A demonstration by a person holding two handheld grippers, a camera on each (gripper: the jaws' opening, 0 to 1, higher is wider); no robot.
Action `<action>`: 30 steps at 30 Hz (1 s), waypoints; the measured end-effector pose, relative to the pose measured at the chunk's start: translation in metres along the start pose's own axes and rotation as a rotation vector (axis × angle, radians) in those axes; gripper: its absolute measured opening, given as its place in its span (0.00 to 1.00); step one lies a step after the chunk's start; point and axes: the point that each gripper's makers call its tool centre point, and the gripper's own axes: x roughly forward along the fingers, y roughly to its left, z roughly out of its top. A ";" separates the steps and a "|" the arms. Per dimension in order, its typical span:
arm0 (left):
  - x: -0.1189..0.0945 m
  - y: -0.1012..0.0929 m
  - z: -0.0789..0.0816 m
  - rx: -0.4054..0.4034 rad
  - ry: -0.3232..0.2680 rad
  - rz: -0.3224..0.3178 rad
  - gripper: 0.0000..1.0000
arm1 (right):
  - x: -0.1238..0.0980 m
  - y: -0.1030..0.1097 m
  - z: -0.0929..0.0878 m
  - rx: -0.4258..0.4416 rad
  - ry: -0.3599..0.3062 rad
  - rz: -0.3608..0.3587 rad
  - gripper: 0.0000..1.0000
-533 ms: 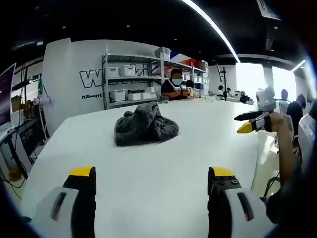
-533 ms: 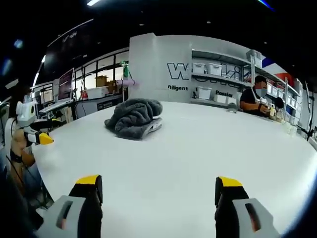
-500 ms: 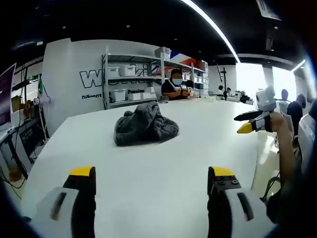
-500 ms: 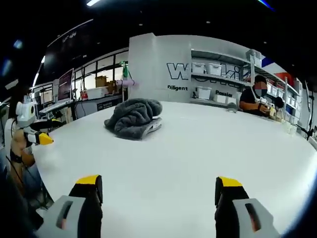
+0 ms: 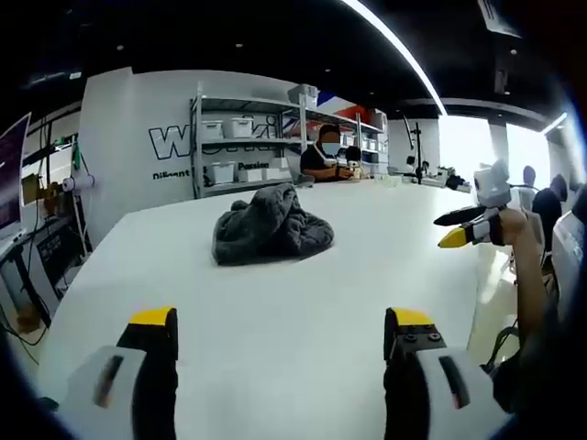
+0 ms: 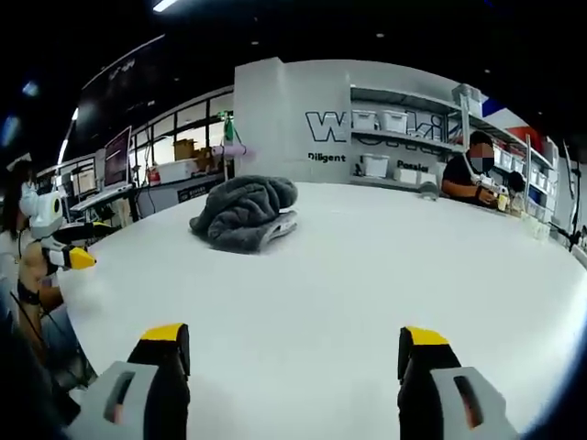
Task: Fold the towel on the table until its edges align and the towel forms a compact rectangular stack.
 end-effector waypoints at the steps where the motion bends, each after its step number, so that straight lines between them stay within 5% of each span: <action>1: 0.000 0.000 0.000 0.000 0.001 0.000 0.98 | 0.000 0.000 0.000 0.001 0.001 0.000 0.99; 30: 0.006 -0.006 -0.012 -0.011 0.031 -0.021 0.97 | 0.012 0.015 -0.006 -0.018 0.042 0.064 0.96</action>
